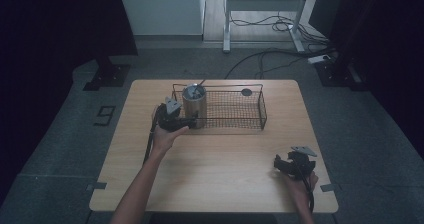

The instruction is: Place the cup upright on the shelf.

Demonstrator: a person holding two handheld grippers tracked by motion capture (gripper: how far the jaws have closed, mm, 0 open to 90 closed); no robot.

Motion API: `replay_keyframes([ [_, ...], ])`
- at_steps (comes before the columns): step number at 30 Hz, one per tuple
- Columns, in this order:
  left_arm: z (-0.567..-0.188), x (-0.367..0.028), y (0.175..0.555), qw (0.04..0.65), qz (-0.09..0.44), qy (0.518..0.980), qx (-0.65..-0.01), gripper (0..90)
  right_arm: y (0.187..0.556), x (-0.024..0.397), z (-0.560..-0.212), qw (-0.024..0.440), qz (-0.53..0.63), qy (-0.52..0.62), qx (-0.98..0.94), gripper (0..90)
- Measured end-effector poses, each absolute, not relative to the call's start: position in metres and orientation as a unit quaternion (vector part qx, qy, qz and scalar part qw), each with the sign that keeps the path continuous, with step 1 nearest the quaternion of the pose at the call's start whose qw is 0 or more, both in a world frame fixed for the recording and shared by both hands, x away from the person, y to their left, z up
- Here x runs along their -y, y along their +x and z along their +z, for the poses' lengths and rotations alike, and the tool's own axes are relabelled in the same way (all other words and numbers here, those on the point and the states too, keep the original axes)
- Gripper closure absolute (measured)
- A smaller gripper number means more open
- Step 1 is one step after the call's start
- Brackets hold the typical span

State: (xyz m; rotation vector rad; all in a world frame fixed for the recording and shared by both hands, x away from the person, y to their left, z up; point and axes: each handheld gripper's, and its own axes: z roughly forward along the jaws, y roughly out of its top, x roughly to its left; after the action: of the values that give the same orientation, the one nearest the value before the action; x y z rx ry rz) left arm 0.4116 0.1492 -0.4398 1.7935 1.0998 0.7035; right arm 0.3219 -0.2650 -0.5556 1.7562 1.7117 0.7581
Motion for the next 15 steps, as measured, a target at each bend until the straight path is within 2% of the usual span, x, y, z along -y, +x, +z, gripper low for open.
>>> replay_keyframes([
  [15, -0.445, -0.168, 0.363, 0.482, 0.234, 0.723, -0.437, 11.4, 0.322, 0.265, -0.556, 0.284, 0.283, 0.657, -0.639, 10.0],
])
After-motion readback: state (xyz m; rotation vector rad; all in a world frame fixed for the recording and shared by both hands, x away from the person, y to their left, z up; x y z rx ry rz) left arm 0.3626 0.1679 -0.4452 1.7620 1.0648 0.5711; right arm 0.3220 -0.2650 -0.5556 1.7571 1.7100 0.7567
